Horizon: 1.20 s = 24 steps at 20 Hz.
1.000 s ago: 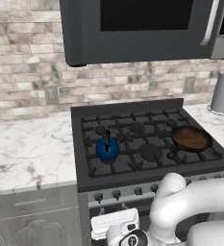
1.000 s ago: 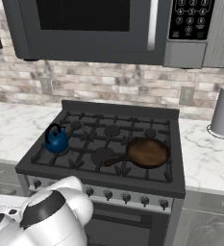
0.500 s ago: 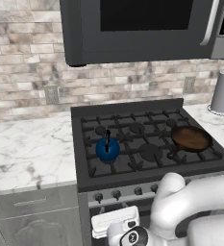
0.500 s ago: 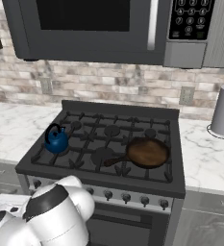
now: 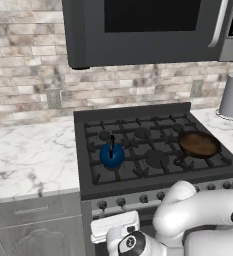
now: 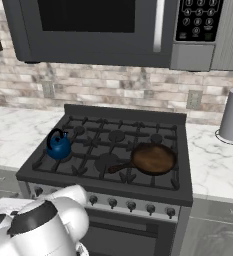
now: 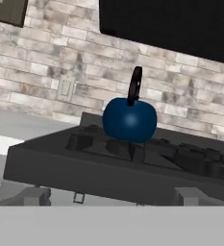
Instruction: Pick the kettle from the counter and place it on a stove burner. Then turn the burner on.
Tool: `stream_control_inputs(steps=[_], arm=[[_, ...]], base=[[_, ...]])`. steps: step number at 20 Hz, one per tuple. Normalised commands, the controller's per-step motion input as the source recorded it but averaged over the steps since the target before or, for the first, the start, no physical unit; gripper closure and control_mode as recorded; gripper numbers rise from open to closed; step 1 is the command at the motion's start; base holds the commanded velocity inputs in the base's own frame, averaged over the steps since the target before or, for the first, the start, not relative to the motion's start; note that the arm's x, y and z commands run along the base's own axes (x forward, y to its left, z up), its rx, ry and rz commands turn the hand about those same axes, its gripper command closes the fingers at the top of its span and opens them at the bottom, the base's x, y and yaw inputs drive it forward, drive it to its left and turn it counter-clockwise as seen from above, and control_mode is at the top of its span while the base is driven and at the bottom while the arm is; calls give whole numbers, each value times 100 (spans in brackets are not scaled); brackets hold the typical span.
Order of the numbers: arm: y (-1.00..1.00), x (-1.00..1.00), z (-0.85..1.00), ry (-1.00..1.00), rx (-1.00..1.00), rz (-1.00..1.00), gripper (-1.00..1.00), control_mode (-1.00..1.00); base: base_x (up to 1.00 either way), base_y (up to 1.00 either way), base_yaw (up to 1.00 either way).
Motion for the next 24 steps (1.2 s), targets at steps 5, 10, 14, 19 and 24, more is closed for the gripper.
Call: stream_control_inputs(steps=[5, 10, 14, 19, 24], arm=[[0, 46, -3, 6, 0, 0, -100, -100], [-13, 29, -32, 14, 0, 0, -100, -100], [-17, 34, -19, 9, 0, 0, -100, -100], [-2, 19, -1, 1, 0, 0, -100, -100], [0, 20, -11, 0, 0, 0, -100, -100]], base=[[0, 0, 0], [0, 0, 0], [0, 0, 0], [0, 0, 0], [0, 0, 0]])
